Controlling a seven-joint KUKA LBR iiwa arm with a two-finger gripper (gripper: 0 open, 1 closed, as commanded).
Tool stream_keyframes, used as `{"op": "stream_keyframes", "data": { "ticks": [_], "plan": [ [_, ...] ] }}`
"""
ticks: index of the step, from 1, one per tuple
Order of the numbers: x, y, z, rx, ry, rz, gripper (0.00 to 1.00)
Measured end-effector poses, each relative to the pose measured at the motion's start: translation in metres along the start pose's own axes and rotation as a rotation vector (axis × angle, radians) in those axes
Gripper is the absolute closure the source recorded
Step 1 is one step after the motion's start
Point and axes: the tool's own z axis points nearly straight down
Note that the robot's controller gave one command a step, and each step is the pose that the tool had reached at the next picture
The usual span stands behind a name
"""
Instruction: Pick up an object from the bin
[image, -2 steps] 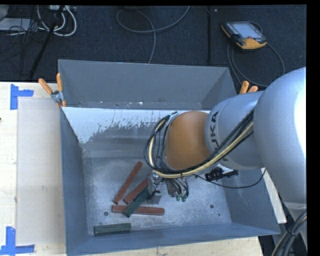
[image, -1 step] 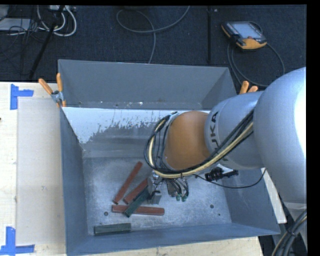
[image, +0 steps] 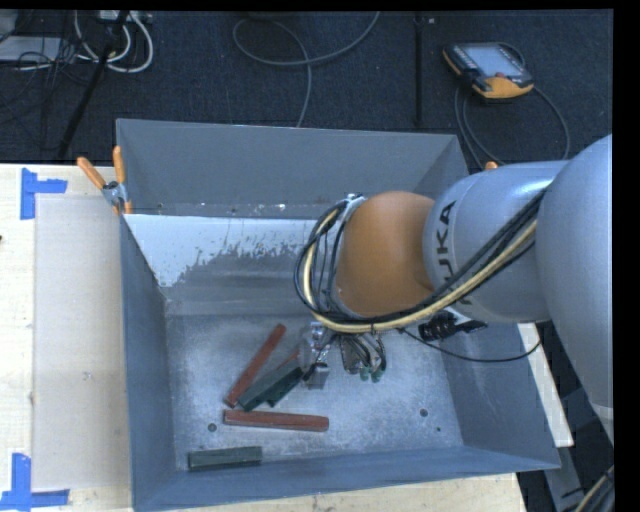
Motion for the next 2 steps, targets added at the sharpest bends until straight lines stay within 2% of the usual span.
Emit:
{"op": "stream_keyframes", "data": {
  "ticks": [1, 2],
  "plan": [
    [-0.003, 0.005, -0.02, 0.0, -0.013, 0.006, 1.0],
    [0.018, 0.06, 0.037, -0.001, -0.006, -0.388, 0.0]
  ]
}}
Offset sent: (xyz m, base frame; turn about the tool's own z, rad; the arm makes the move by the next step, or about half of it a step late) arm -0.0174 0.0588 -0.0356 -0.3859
